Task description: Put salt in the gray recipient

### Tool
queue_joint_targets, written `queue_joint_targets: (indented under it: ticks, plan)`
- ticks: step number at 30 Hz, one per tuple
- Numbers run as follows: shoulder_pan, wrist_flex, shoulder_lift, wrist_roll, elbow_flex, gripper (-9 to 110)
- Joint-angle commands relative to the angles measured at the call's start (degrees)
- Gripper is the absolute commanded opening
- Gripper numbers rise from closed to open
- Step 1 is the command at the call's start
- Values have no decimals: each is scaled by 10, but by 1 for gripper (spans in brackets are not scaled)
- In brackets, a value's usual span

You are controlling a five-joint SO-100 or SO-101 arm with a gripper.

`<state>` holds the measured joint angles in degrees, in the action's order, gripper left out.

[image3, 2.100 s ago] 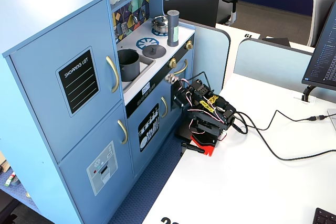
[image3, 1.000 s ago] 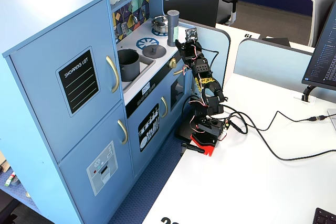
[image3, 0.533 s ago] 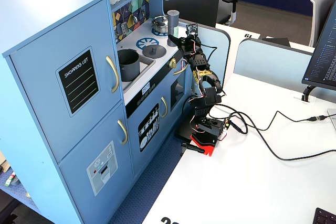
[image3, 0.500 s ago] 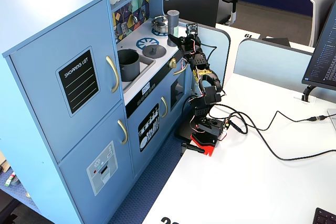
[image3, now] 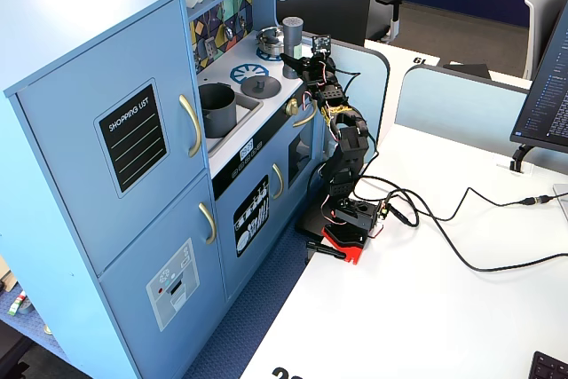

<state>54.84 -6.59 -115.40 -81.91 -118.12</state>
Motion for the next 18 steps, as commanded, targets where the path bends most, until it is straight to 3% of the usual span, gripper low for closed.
queue_joint_targets:
  ticks: [1,18]
  plan:
    - [-2,-15,39,11,78,50]
    - [-23,-18,196,-38,244,48]
